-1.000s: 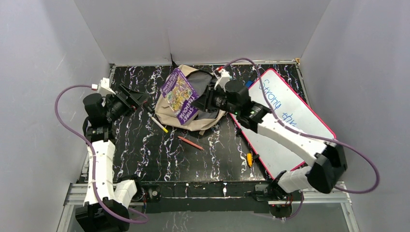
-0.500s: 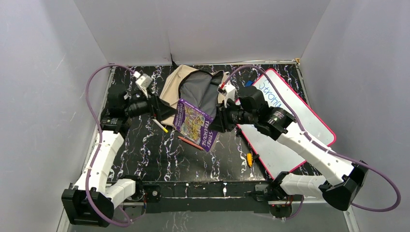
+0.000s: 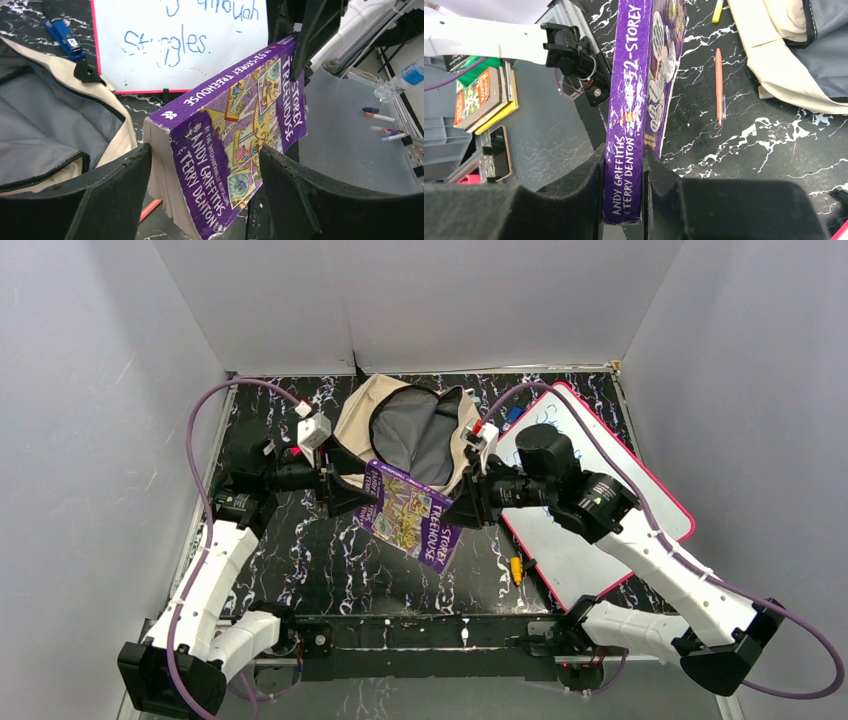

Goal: Pack the student bag
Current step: Pick up the book from the center of the board.

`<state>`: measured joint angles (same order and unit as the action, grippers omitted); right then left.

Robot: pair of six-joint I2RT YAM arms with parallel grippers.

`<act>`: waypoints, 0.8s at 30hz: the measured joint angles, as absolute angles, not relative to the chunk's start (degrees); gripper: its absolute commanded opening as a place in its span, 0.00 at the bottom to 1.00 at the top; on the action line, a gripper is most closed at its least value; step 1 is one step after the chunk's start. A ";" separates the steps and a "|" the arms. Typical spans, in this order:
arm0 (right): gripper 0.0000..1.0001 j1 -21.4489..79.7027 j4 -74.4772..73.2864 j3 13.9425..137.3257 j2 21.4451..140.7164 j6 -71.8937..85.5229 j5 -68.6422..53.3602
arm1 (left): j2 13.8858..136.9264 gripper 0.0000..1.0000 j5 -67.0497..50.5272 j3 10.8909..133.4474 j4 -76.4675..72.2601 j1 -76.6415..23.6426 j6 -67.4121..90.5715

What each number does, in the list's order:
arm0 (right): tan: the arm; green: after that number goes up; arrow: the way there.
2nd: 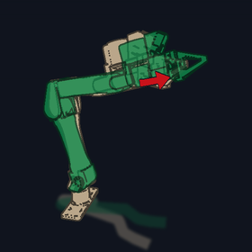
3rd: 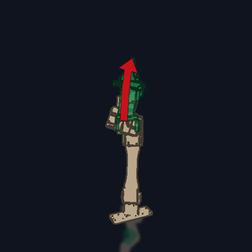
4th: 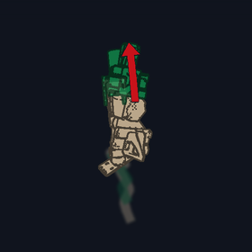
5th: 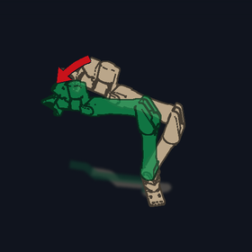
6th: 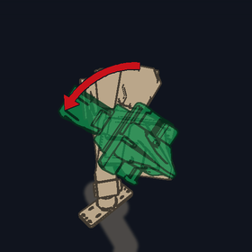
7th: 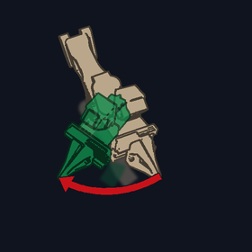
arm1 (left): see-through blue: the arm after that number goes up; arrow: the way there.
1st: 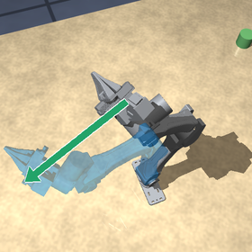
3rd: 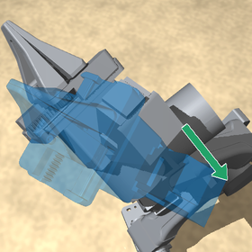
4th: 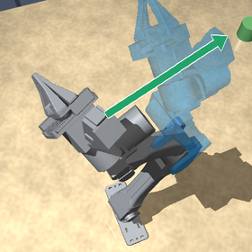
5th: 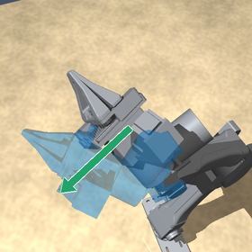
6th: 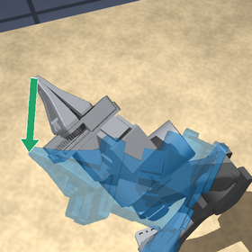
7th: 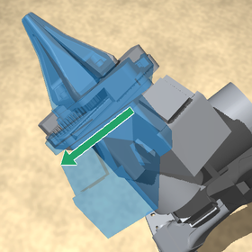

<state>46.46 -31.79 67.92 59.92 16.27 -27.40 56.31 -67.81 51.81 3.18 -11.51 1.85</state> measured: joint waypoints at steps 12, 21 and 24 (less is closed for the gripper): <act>0.00 46.76 -29.74 67.61 57.69 14.74 -33.17 | 54.65 0.76 -69.17 50.94 2.66 -12.56 1.10; 0.00 46.78 -28.53 67.61 57.45 13.28 -34.44 | 54.72 0.48 -70.41 50.94 2.22 -12.95 1.98; 0.00 46.78 -28.36 67.61 57.41 13.19 -32.97 | 55.09 0.27 -72.97 50.89 0.01 -12.99 3.88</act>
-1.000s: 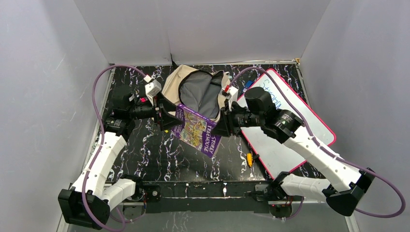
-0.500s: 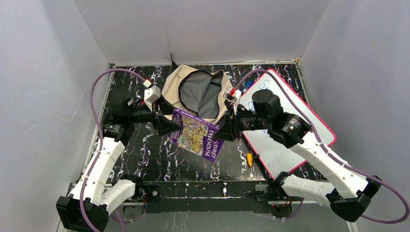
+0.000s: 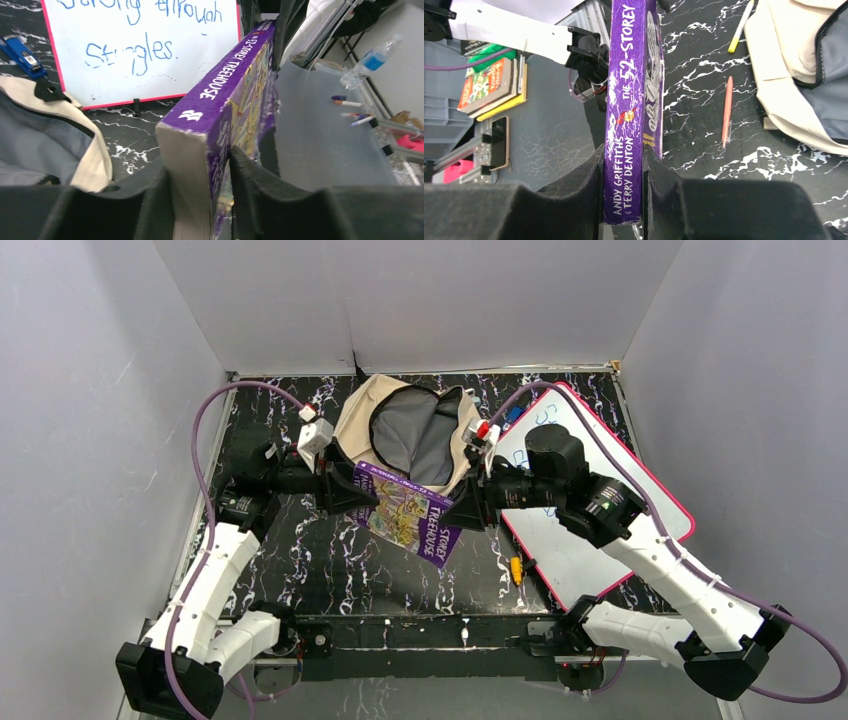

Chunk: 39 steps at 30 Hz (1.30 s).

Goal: Pack the student bag
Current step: Pick up the book from the center of the board.

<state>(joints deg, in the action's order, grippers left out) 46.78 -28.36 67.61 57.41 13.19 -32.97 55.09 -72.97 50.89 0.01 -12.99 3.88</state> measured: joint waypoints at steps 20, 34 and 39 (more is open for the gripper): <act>0.96 46.94 -11.99 57.74 40.21 19.07 -14.00 | 53.65 0.00 -64.07 38.65 -44.91 -13.47 47.00; 0.88 46.76 -5.67 57.28 41.36 20.88 -15.03 | 52.56 0.00 -63.44 41.23 -52.12 -13.54 55.35; 0.90 46.63 -5.17 57.28 41.34 20.88 -14.79 | 52.51 0.00 -63.46 41.50 -52.99 -13.98 56.18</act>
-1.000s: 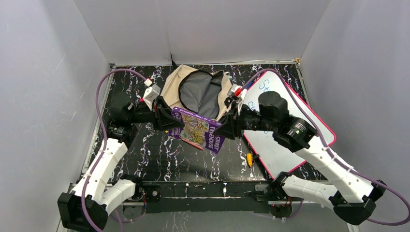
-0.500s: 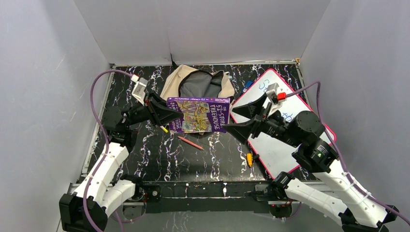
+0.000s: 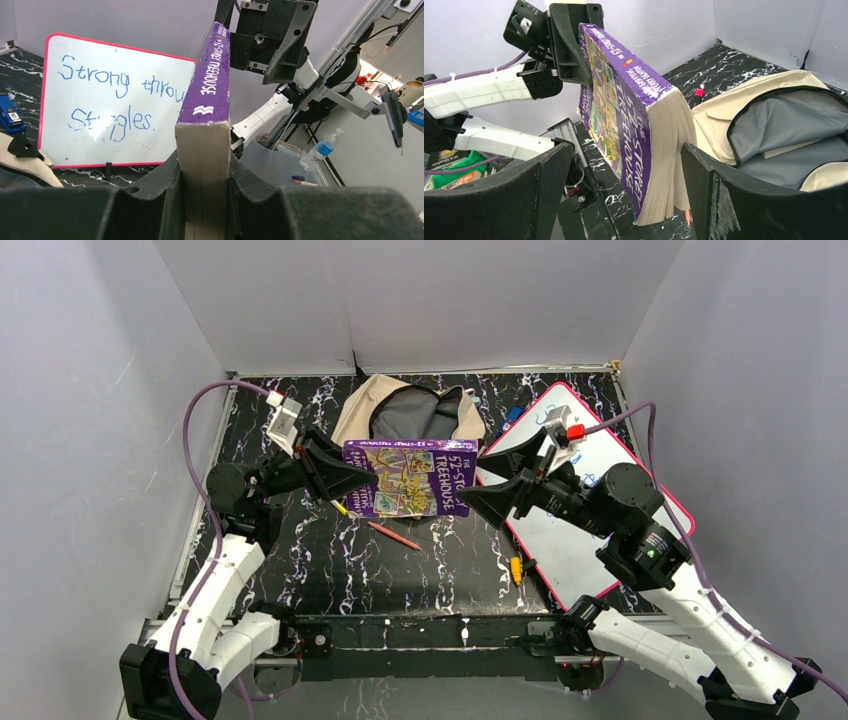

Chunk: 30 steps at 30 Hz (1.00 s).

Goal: Pack the student bag
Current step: Pick up the book from the center of the board.

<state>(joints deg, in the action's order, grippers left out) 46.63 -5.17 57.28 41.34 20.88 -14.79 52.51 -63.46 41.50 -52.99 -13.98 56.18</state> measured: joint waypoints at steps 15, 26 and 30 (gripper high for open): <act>0.91 47.00 -9.85 57.28 37.71 19.29 -7.07 | 52.53 0.00 -66.41 42.17 -54.24 -15.86 57.89; 0.62 47.00 -6.15 54.70 43.88 19.81 -19.66 | 52.77 0.00 -64.34 42.17 -54.26 -15.88 58.52; 0.52 46.98 -5.28 54.48 43.70 19.99 -21.17 | 52.80 0.00 -62.24 42.17 -54.26 -15.88 59.31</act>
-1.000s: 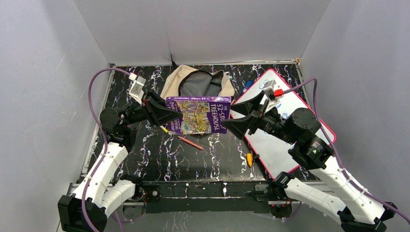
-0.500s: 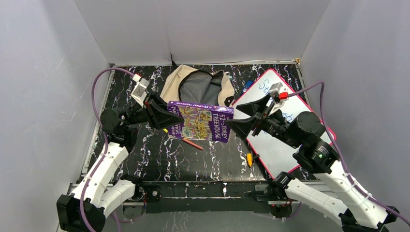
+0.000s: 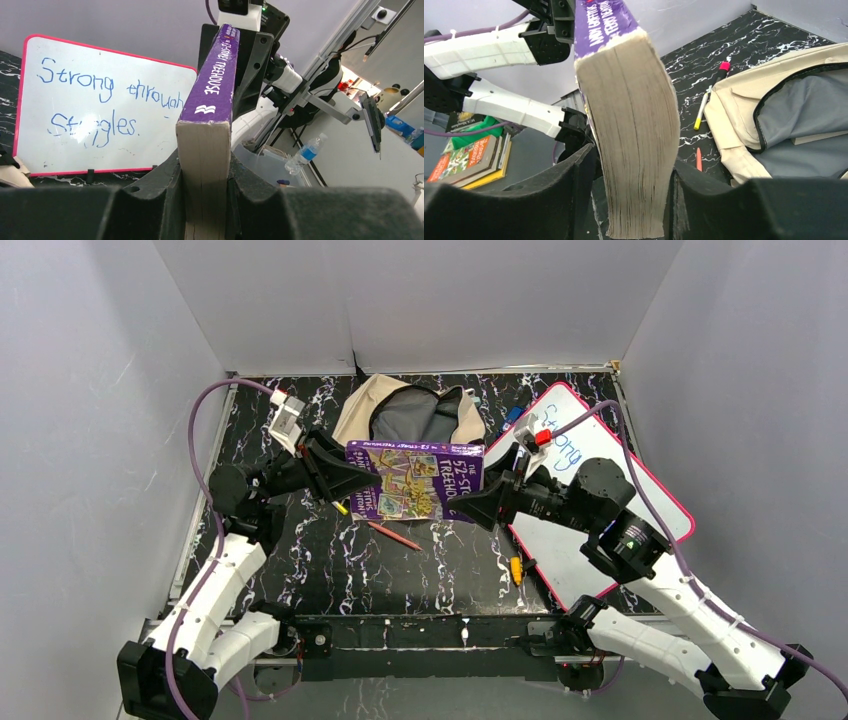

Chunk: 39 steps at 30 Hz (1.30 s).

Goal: Pack the student bag
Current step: Pick up the book from the center of the board.

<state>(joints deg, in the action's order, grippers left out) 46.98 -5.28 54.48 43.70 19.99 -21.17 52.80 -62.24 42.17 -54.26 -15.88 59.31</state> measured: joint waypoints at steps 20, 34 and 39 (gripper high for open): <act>0.52 46.94 -5.45 54.48 43.51 20.49 -20.23 | 55.92 0.00 -58.13 42.19 -47.37 -16.36 57.30; 0.00 46.87 -7.25 54.57 44.14 23.79 -14.98 | 55.83 0.62 -57.41 42.19 -43.24 -16.29 53.04; 0.00 47.40 -12.91 57.10 44.91 25.65 -9.26 | 56.77 0.69 -50.26 44.84 -29.93 -16.32 43.03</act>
<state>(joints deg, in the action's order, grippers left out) 47.40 -12.91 57.10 44.91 25.65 -9.26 56.77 -50.26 44.84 -29.93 -16.32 43.03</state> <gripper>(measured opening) 0.326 0.675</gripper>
